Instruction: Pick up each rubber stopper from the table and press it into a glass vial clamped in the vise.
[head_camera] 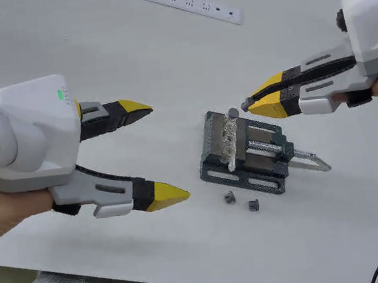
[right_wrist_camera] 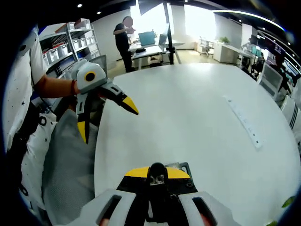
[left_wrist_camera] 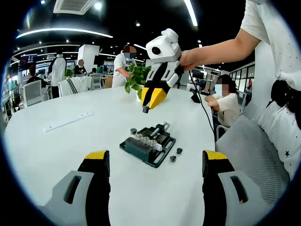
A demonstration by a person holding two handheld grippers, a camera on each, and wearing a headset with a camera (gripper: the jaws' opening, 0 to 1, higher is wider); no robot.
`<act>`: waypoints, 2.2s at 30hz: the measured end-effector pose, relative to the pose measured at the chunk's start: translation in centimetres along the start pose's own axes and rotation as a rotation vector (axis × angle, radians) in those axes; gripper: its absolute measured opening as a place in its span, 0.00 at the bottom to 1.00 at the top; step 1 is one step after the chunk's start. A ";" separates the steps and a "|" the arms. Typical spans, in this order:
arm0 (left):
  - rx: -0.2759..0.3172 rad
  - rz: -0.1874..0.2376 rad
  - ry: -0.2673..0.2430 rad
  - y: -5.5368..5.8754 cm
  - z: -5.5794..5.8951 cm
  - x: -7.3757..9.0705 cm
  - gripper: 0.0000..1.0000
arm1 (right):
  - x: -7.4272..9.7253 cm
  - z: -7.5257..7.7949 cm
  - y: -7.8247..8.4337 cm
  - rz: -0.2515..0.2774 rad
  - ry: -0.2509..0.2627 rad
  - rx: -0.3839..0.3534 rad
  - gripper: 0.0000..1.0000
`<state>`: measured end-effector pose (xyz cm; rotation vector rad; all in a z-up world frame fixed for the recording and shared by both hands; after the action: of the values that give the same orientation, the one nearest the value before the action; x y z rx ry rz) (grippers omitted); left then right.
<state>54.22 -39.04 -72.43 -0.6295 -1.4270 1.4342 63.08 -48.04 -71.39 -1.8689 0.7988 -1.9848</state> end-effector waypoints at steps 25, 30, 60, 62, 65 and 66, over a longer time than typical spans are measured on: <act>0.006 0.012 0.061 0.9 1.2 -0.9 0.96 | -5.2 1.6 3.6 -0.260 0.025 0.177 0.06; 0.013 0.015 0.064 1.1 1.3 -1.0 0.96 | -5.5 1.7 4.0 -0.272 0.024 0.180 0.06; 0.033 0.016 0.080 1.8 1.4 -1.2 0.96 | -6.2 1.5 4.4 -0.313 0.018 0.223 0.06; 0.033 0.017 0.081 1.7 1.5 -1.3 0.96 | -6.3 1.6 4.4 -0.322 0.018 0.232 0.06; 0.035 0.020 0.081 1.7 1.4 -1.3 0.95 | -6.5 1.5 4.3 -0.342 0.022 0.252 0.06; 0.035 0.021 0.081 1.7 1.4 -1.3 0.95 | -6.5 1.5 4.3 -0.347 0.024 0.257 0.06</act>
<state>53.02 -40.58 -74.11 -0.6741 -1.3335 1.4310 64.55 -48.08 -79.14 -1.9305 0.2156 -2.1894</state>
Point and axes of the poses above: the centre of the closed fingertips' face, and the gripper's own axes: x roughly backward along the fingers, z roughly to its right, y roughly out of its underside, the point moved 1 cm from there along x, roughly backward along the fingers, and after that the axes turned 8 degrees about y, right-handed, at the moved point
